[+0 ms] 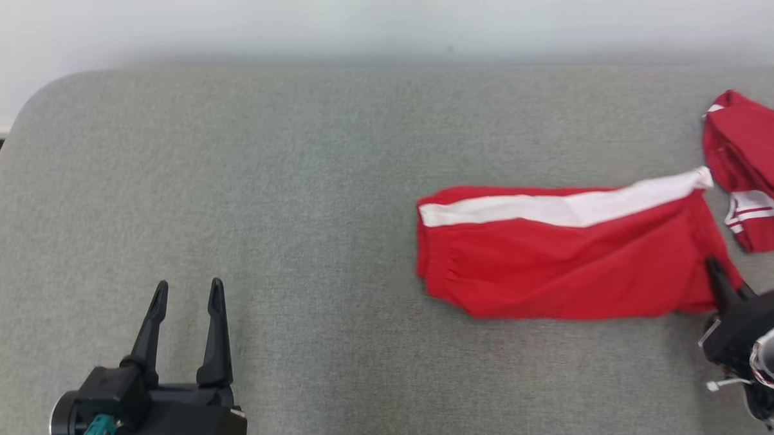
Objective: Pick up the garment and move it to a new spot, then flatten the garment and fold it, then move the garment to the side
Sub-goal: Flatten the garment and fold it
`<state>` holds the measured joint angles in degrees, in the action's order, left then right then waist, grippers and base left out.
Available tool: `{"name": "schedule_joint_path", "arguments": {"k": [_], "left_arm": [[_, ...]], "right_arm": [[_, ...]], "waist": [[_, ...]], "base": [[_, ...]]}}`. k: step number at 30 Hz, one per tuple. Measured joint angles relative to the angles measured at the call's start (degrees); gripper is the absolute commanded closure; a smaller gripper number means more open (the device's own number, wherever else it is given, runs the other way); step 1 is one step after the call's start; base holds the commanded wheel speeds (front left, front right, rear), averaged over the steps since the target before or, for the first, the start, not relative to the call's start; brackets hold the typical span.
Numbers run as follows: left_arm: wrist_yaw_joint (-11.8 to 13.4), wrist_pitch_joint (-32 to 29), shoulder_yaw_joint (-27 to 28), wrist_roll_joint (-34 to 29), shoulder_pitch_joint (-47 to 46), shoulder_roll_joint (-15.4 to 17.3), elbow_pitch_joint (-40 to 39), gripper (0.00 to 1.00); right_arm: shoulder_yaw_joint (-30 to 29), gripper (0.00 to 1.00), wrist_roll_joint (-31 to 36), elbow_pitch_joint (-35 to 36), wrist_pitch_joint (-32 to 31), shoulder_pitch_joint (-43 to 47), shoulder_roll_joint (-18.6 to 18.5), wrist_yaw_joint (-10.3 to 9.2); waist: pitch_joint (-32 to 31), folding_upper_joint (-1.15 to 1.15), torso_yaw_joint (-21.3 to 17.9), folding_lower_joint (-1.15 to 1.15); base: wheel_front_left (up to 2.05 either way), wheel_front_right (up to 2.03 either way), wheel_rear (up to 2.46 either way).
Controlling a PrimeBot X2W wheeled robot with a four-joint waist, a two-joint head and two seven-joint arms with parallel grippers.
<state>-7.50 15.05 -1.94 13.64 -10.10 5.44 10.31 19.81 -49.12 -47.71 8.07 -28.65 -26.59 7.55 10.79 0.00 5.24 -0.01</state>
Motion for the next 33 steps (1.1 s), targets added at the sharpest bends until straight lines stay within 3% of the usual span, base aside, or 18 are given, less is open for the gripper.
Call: {"name": "schedule_joint_path", "arguments": {"k": [5, 15, 26, 33], "left_arm": [[0.0, 0.0, 0.4, 0.0, 1.4, 0.1, -0.4, 0.00], [0.0, 0.0, 0.1, 0.4, 1.7, 0.8, -0.7, 0.00], [0.0, 0.0, -0.3, -0.1, 1.9, -0.2, -1.3, 0.00], [0.0, 0.0, -1.4, 0.0, 0.8, -0.8, -1.0, 0.00]], "right_arm": [[-1.5, 1.00, -0.7, 1.4, -0.4, 2.9, -1.3, 0.00], [-1.1, 1.00, 4.0, 10.0, 0.9, 3.0, 0.3, 0.00], [-0.1, 1.00, 10.7, 24.1, -4.0, 5.6, 7.3, 0.00], [0.5, 1.00, 14.2, 28.6, -8.2, 6.4, 12.0, 0.00]], "waist": [[-1.6, 0.00, -1.4, 0.00], [-2.9, 0.00, -1.7, 0.00], [-3.2, 0.00, 0.1, 0.00], [-2.4, 0.01, 1.9, 0.01]], "base": [[0.00, 0.00, 0.00], [0.00, 0.00, 0.00], [0.00, 0.00, 0.00], [0.00, 0.00, 0.00]]}}
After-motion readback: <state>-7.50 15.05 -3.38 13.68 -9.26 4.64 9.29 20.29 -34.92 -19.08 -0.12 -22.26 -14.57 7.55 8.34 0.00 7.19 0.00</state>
